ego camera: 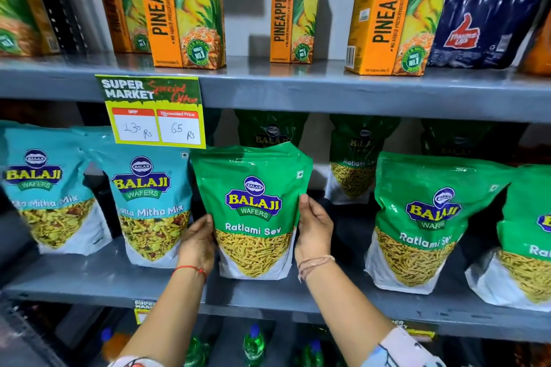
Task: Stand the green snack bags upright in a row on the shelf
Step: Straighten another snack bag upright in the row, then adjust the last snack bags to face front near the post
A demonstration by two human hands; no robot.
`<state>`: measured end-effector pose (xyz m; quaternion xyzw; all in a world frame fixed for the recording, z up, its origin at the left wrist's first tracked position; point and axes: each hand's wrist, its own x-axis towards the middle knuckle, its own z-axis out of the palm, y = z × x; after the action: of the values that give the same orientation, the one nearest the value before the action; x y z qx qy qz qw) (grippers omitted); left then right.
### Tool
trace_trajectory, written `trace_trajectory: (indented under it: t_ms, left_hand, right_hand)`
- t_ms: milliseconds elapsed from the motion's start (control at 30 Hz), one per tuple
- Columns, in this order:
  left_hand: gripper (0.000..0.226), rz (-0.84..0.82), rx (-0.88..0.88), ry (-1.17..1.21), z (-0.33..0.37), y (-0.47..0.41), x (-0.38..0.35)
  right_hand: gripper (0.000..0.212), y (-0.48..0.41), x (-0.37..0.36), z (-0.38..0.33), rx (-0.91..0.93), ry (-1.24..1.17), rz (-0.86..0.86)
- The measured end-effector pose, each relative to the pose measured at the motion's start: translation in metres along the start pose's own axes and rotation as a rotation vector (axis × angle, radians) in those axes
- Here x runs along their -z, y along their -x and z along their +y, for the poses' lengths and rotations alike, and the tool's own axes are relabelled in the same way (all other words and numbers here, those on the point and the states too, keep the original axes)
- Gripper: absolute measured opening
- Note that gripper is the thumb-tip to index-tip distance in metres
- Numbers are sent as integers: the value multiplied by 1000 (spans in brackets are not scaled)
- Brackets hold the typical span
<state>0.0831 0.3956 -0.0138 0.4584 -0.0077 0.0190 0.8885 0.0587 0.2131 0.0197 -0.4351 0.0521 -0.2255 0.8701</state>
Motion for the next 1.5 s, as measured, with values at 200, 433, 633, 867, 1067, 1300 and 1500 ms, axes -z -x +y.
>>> trace_trajectory:
  t_ms: [200,433,633,867,1067,1300,1500]
  left_hand:
    - [30,201,40,-71,-19,-11,-10]
    - [27,179,-4,-82,-6,-6,-9]
    - [27,457,-211,-214,-28,45,18]
    - [36,307,-255,-542,-89,103,-53]
    - [63,-291,173,-489,-148,80,-155]
    - [77,-472,281,-622,-174,70,-198]
    - [68,-368,239,-597,-155,67,-168]
  right_hand:
    - [23,-14,8,-1,20,36,140]
    - [13,-2,-1,-7,27,51,89]
    - [28,64,97,-8,203,623,-165]
    - [26,73,212,-59,309,742,159]
    - [69,-7,297,-116,33,760,-35]
    - [80,-44,288,-127,-206,709,-437]
    - [43,-37,262,-98,-193,709,-406]
